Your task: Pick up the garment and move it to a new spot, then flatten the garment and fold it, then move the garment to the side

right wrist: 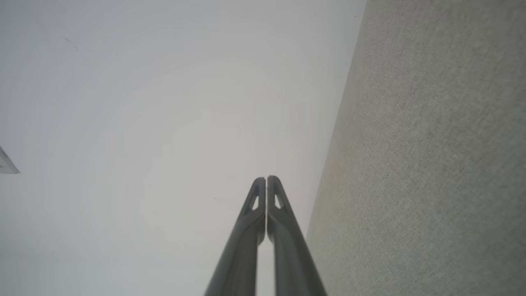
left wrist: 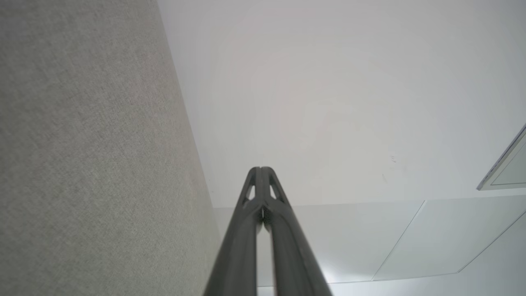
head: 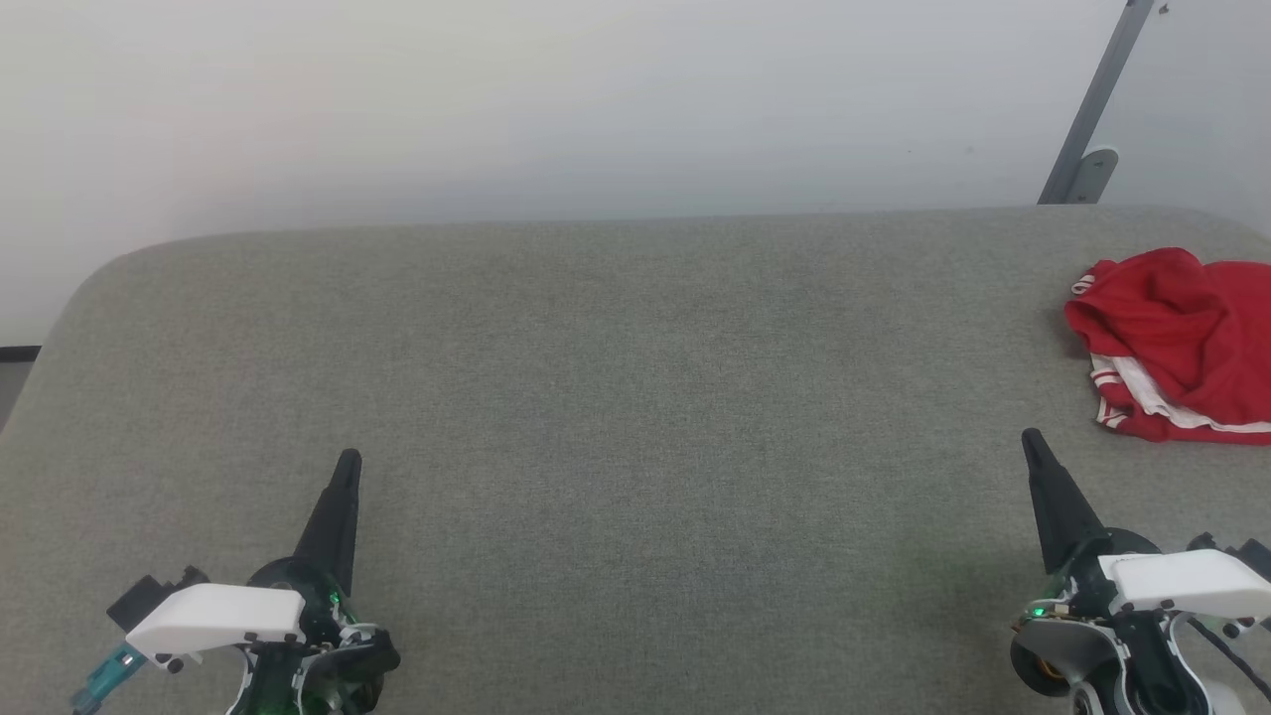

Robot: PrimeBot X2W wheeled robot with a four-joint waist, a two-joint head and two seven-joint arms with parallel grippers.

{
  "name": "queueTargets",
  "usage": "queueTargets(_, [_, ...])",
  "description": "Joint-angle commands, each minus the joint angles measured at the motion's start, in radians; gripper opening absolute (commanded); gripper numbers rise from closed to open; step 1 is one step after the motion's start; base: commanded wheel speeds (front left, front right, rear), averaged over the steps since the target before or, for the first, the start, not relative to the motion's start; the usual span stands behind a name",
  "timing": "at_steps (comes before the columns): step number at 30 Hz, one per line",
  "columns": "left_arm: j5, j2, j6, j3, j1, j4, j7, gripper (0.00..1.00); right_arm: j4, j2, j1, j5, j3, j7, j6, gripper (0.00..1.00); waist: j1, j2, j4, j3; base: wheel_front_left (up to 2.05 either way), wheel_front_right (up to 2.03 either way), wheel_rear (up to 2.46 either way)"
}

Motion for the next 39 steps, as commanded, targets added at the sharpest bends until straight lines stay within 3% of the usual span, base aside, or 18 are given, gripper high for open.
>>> queueTargets(1, [-0.004, -0.003, -0.003, 0.000, -0.011, -0.001, 0.003, 0.00, -0.003, 0.003, 0.006, 0.004, -0.001, 0.003, 0.000, 0.00, 0.0000, 0.0000, 0.000, 0.000, 0.00, 0.00, 0.00])
queueTargets(39, [-0.004, -0.003, -0.003, 0.000, -0.011, -0.001, 0.003, 0.00, -0.003, 0.003, 0.006, 0.004, -0.001, 0.003, 0.000, 0.00, 0.0000, 0.0000, 0.000, 0.000, 0.00, 0.00, 0.00])
